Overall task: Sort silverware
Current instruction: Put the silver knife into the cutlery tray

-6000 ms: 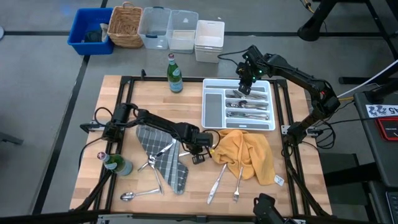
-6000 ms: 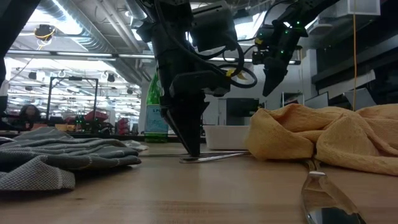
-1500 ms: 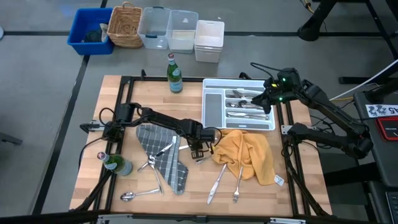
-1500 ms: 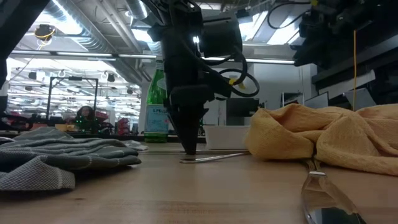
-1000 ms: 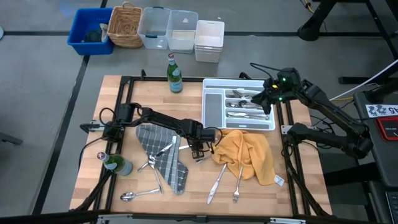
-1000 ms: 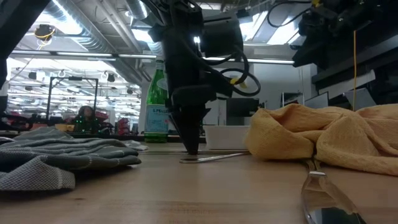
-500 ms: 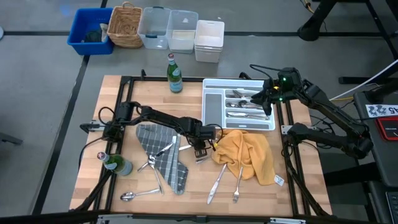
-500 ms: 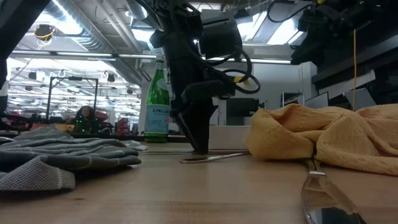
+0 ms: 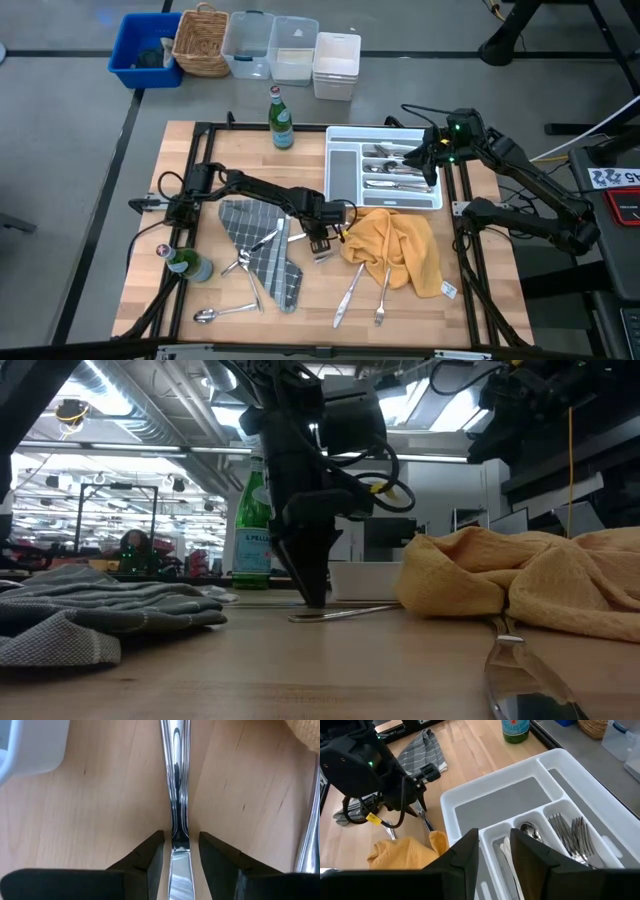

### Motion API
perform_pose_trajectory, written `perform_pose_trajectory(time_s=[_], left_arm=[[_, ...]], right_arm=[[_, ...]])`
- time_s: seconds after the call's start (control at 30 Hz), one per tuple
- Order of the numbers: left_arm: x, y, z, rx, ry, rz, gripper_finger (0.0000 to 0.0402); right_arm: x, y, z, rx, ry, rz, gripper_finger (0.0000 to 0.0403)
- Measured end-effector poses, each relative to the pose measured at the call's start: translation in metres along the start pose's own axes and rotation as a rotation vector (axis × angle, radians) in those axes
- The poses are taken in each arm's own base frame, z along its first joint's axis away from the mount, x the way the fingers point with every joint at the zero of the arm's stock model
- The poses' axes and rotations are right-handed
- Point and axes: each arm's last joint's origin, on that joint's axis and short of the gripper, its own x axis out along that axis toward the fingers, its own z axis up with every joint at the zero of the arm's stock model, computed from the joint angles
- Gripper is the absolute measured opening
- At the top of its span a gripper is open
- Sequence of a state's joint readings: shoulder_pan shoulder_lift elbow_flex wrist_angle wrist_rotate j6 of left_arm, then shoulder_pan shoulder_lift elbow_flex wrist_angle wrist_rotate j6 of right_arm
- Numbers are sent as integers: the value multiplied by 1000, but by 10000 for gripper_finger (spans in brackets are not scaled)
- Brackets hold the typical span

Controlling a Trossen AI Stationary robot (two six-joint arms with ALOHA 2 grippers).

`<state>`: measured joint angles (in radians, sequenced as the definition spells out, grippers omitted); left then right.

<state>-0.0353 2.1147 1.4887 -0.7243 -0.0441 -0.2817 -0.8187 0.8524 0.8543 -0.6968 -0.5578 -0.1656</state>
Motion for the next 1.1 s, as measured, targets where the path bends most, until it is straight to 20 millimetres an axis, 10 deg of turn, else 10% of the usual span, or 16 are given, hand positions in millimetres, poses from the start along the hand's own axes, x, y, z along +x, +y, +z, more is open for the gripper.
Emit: perform_pose_trajectory(time_s=[1.1], left_arm=[[-4, 2, 1, 11, -9, -2, 5]], right_arm=[[0, 0, 2, -44, -18, -2, 115]])
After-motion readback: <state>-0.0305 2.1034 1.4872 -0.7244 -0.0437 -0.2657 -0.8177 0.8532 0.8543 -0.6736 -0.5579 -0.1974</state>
